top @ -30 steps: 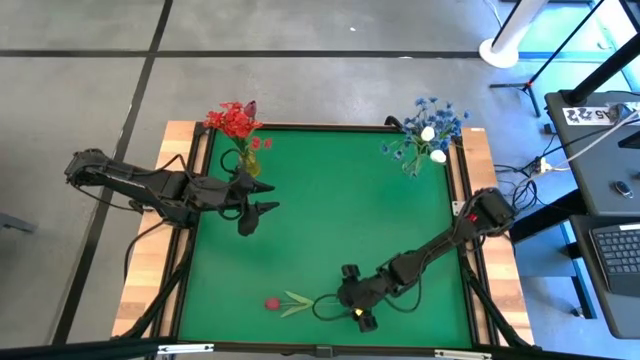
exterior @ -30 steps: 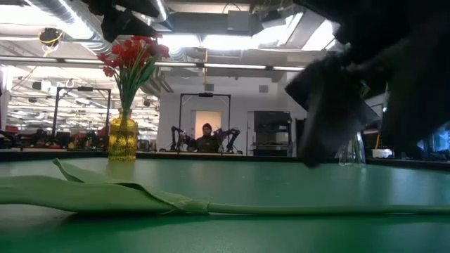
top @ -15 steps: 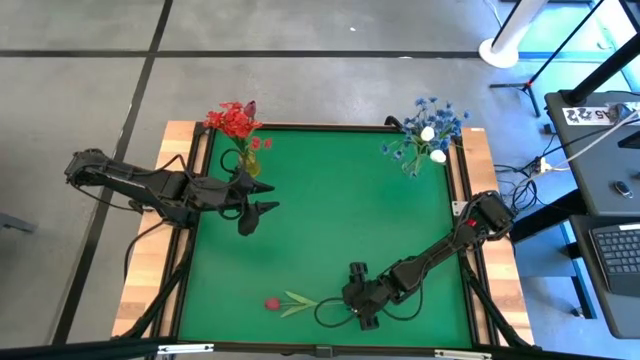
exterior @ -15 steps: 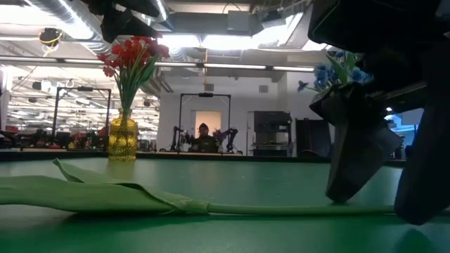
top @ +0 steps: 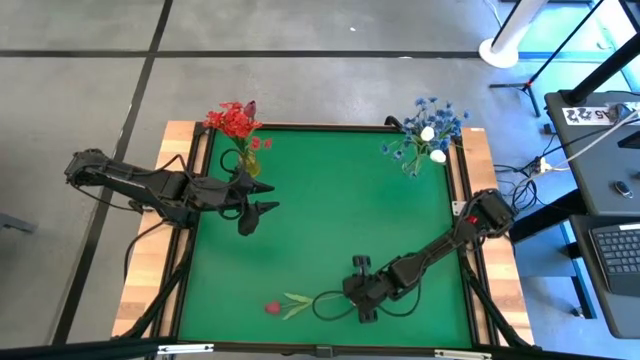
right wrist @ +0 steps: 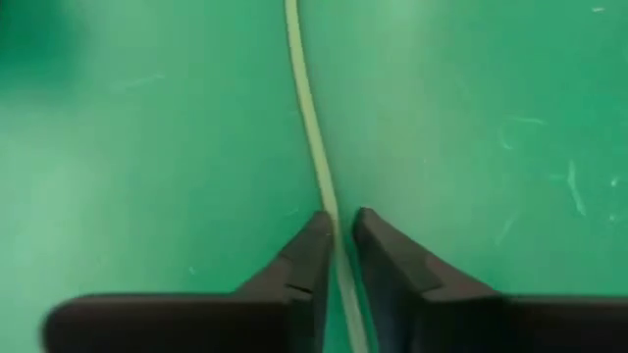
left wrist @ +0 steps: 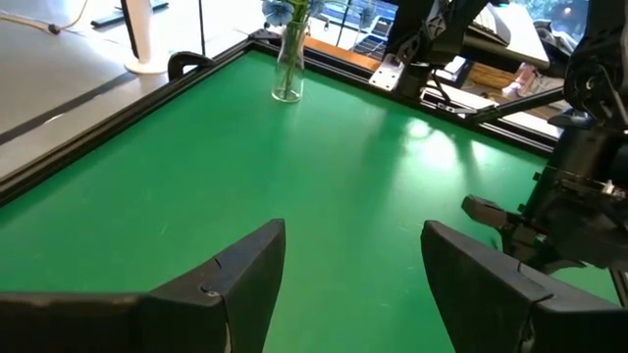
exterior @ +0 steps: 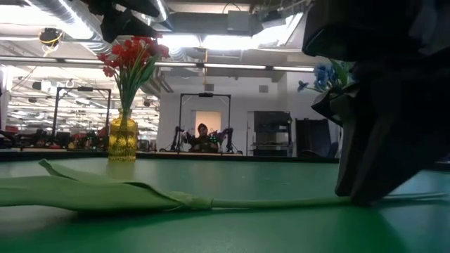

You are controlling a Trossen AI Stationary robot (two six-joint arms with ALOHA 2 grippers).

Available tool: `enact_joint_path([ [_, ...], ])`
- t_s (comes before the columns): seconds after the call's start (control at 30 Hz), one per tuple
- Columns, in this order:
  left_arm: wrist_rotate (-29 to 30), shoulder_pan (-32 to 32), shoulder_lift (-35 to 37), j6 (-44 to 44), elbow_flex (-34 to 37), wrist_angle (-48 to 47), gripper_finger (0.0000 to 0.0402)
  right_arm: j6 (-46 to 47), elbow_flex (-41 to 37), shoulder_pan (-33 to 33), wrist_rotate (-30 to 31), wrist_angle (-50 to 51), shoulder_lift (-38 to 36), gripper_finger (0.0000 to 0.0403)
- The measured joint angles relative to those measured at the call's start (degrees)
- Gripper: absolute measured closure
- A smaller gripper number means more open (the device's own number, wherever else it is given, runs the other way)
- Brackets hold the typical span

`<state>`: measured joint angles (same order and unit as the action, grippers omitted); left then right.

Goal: Sort flowers into vase by color
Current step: Put the dark red flower into the yellow vase

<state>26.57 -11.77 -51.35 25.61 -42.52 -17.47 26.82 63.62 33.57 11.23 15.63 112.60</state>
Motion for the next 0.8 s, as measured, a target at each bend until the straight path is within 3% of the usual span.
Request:
enact_joint_path([
  [0.17, -0.1, 0.0, 0.0, 1.0, 0.0, 0.0, 0.0168, 0.1, -0.1, -1.5, -2.3, 0.4, 0.0, 0.0394],
  [0.4, -0.6, -0.2, 0.0, 0.9, 0.0, 0.2, 0.0168, 1.3, 2.3, -2.9, -1.7, 3.9, -0.4, 0.0399],
  [0.67, -0.6, -2.5, 3.2, -0.7, 0.0, 2.0, 0.0168, 0.3, 5.3, -3.7, 9.5, 9.0, -4.4, 0.0401],
  [0.8, -0.6, -3.9, 5.5, -0.6, 0.0, 2.1, 0.0168, 0.4, 5.3, -4.1, 12.3, 9.6, -6.6, 0.0402],
])
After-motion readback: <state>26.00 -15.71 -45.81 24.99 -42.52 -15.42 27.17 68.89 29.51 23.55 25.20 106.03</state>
